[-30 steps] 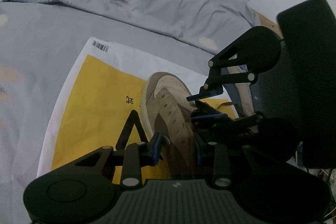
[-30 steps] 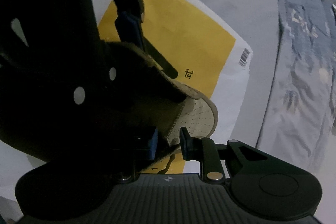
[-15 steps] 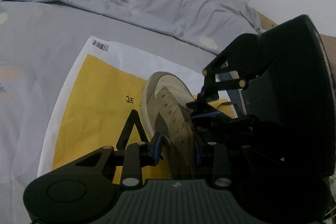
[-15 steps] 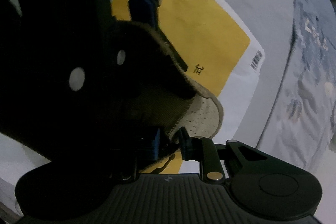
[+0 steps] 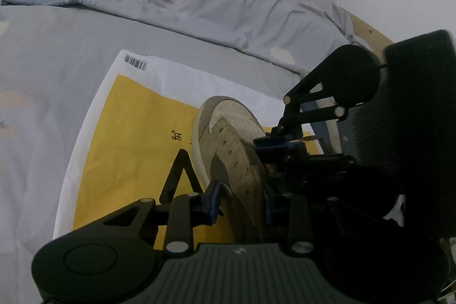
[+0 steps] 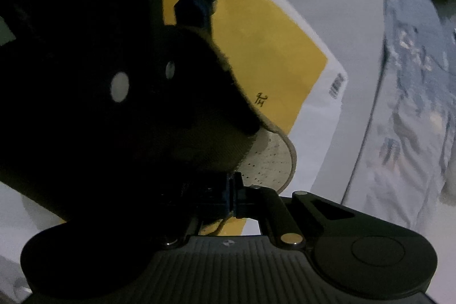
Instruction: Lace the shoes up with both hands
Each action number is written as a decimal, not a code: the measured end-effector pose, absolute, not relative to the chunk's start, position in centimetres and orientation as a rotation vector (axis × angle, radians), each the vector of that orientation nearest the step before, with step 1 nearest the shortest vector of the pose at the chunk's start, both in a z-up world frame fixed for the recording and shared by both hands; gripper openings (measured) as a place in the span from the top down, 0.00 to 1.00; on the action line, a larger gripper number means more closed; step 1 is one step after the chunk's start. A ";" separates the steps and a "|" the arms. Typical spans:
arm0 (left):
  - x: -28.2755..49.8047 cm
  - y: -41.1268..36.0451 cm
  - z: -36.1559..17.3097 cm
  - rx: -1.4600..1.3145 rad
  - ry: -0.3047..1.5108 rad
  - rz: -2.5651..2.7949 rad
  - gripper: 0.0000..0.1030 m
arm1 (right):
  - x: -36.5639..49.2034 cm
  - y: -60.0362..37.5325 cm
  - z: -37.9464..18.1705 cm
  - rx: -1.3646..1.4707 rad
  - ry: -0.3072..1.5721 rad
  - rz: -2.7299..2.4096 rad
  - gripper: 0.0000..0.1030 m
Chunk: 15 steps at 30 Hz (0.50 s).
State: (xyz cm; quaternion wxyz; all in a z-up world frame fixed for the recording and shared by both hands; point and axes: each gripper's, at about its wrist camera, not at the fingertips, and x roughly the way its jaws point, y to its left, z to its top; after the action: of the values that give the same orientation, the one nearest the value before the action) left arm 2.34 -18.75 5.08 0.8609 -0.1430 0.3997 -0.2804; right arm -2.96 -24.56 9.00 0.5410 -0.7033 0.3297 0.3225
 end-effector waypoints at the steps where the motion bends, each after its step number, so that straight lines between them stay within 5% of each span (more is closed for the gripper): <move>1: 2.4 -18.9 5.0 -0.294 0.838 -0.584 0.75 | -3.1 -24.6 9.2 -1.651 0.770 0.761 0.99; 15: 2.1 -20.4 4.8 -0.225 0.816 -0.552 0.79 | -5.0 -22.8 14.5 -1.350 0.608 0.738 1.00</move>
State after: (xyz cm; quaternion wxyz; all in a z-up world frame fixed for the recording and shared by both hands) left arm 2.10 -20.42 4.76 0.8751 -0.1077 0.3909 -0.2643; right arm -5.03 -22.81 14.47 0.6769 -0.6007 0.2706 0.3282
